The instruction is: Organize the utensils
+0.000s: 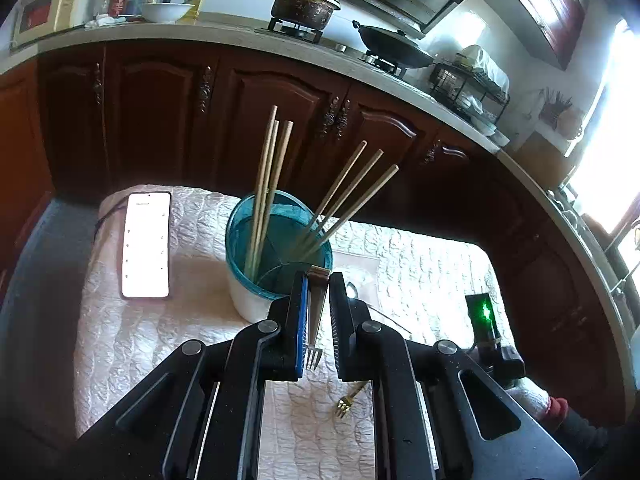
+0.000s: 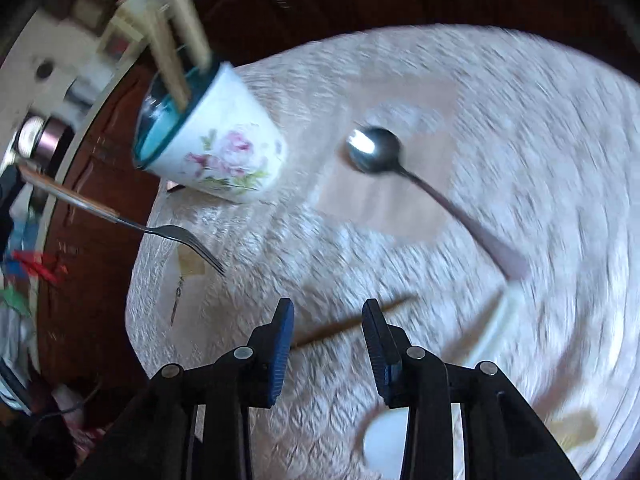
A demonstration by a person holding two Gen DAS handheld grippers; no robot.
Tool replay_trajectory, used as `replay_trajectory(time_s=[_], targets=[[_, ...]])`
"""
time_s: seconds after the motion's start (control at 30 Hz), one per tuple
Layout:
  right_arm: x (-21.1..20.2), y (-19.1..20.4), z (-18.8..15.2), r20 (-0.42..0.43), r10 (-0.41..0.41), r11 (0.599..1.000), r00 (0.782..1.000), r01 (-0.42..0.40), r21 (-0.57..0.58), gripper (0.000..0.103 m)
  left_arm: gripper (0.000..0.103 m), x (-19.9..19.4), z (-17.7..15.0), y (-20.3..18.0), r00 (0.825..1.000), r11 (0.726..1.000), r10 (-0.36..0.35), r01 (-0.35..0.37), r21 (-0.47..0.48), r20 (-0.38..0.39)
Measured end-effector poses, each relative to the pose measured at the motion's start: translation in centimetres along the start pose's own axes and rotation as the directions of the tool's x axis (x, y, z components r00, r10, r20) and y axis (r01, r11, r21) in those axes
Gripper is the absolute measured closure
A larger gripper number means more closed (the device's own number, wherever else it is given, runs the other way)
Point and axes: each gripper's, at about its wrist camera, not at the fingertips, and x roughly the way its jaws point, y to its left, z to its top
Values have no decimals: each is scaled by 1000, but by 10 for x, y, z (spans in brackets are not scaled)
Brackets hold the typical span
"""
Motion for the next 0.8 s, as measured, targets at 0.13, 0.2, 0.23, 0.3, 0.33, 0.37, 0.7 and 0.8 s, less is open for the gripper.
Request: replay_trajectory(time_s=[0.13, 0.2, 0.23, 0.3, 0.33, 0.37, 0.7, 0.8], targets=[[18, -21, -4, -24, -11, 992, 1000, 13, 125, 72, 94, -3, -1, 1, 1000, 1000, 13, -13, 4, 3], [22, -23, 1, 4, 6, 986, 1000, -6, 167, 72, 94, -5, -2, 1, 1000, 1000, 20, -20, 6, 4], [24, -22, 4, 16, 3, 986, 1000, -6, 166, 73, 94, -5, -1, 1, 1000, 1000, 24, -24, 6, 5], [28, -17, 12, 31, -12, 990, 999, 7, 144, 89, 94, -8, -1, 2, 1000, 1000, 30, -30, 5, 7], [31, -15, 13, 29, -12, 992, 1000, 8, 128, 95, 94, -10, -1, 3, 999, 999, 33, -33, 5, 9], [32, -11, 15, 31, -13, 994, 999, 9, 108, 99, 94, -11, -1, 3, 999, 999, 35, -35, 6, 11], [-3, 39, 17, 76, -41, 996, 996, 47, -74, 103, 94, -35, 6, 8, 997, 998, 56, -56, 5, 58], [9, 27, 18, 39, -71, 997, 997, 71, -5, 97, 94, -38, 4, 8, 997, 998, 55, -56, 6, 60]])
